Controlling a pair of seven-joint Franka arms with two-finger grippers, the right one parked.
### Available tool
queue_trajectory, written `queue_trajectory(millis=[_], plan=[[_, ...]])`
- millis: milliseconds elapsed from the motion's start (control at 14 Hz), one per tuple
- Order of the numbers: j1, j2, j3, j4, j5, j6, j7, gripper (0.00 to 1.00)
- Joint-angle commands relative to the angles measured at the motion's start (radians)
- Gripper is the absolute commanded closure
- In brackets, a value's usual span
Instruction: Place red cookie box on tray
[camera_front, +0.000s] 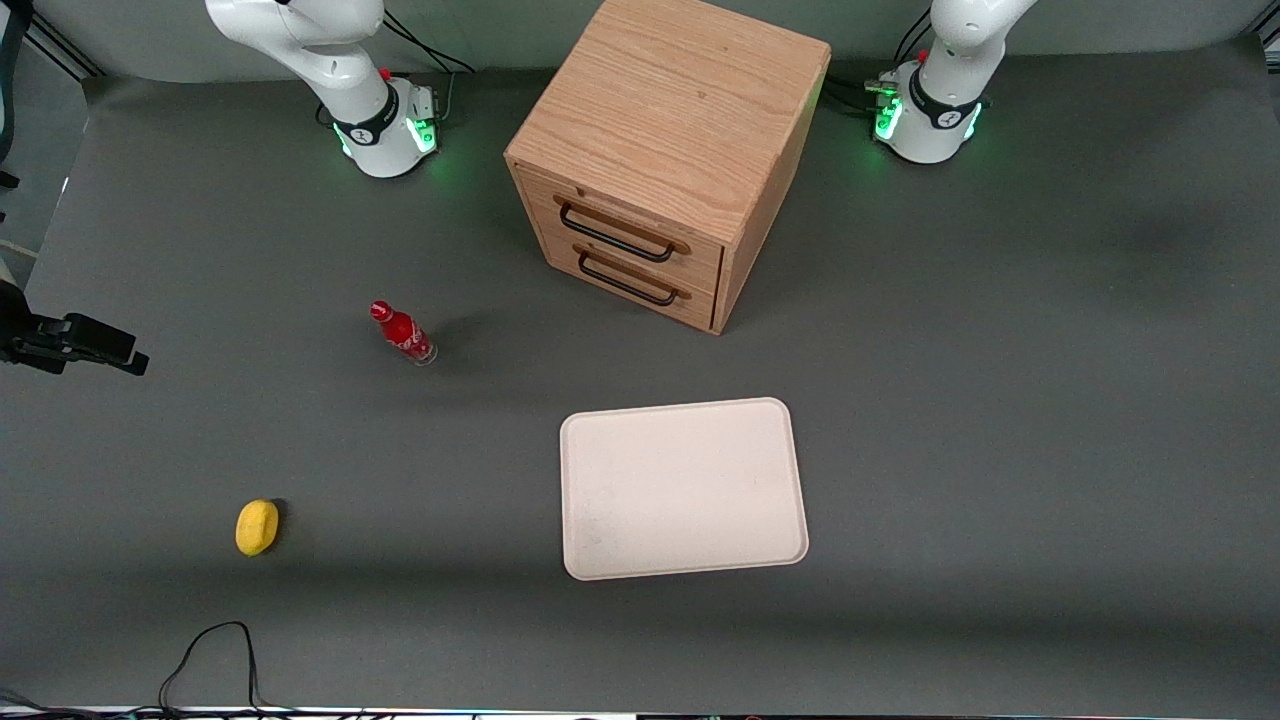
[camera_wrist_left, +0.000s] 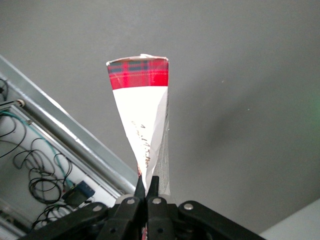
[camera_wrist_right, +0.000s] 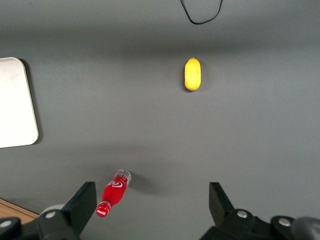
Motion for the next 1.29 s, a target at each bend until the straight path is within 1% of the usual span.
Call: queue_trajectory(millis=[0, 71, 214, 429, 571, 714, 786, 929, 1071, 1214], plan=[[-0.034, 0.031, 0.007, 0.072, 0.024, -0.042, -0.035, 1.0], [-0.046, 0.033, 0.004, 0.073, 0.022, -0.042, -0.07, 1.0], [-0.138, 0.046, -0.005, 0.101, 0.024, -0.084, -0.213, 1.0], [-0.306, 0.108, -0.01, 0.197, 0.007, -0.196, -0.534, 1.0], [-0.433, 0.155, -0.012, 0.262, -0.008, -0.241, -0.791, 1.0], [-0.553, 0.203, -0.012, 0.318, -0.054, -0.273, -1.066, 1.0], [-0.607, 0.22, -0.012, 0.34, -0.067, -0.282, -1.173, 1.0], [-0.716, 0.24, -0.016, 0.351, -0.093, -0.281, -1.327, 1.0], [-0.826, 0.322, -0.038, 0.43, -0.108, -0.278, -1.525, 1.0], [-0.914, 0.445, -0.065, 0.576, -0.108, -0.287, -1.691, 1.0]])
